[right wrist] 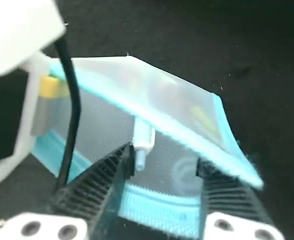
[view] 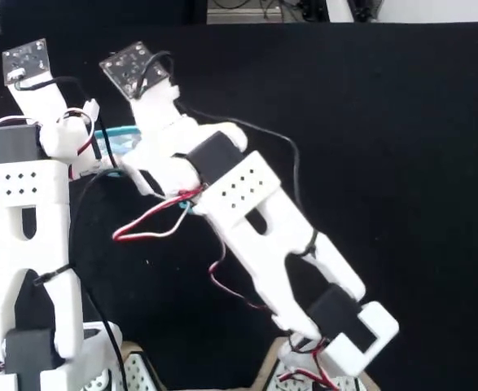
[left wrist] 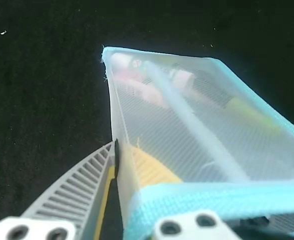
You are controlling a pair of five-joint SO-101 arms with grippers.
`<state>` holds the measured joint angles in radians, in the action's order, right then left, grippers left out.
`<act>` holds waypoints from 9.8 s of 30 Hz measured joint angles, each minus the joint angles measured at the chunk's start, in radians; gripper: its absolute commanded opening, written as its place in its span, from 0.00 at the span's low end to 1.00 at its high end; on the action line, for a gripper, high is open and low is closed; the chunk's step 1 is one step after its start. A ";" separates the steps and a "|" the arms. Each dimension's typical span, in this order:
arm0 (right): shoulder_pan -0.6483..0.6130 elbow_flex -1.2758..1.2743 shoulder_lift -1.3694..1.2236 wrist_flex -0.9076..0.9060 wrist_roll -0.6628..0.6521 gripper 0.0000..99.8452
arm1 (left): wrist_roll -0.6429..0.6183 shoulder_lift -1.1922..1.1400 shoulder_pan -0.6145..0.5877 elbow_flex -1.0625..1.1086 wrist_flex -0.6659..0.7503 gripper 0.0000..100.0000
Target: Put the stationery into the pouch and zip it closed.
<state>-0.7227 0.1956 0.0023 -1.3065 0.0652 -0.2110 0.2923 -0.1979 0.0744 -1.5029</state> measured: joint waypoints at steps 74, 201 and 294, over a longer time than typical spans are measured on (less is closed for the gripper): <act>0.198 -1.132 0.488 1.053 -0.638 0.24 | -0.002 0.000 -0.026 -0.002 0.008 0.03; 0.218 -0.885 0.692 0.500 -0.454 0.23 | -0.003 -0.021 -0.028 -0.161 0.011 0.15; 0.213 -0.724 0.589 0.555 -0.718 0.01 | -0.003 -0.023 -0.035 -0.184 0.011 0.15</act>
<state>-0.5094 -0.5286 0.5915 -0.7511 -0.6529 -0.2140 0.2693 -0.2332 -0.1097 -1.4922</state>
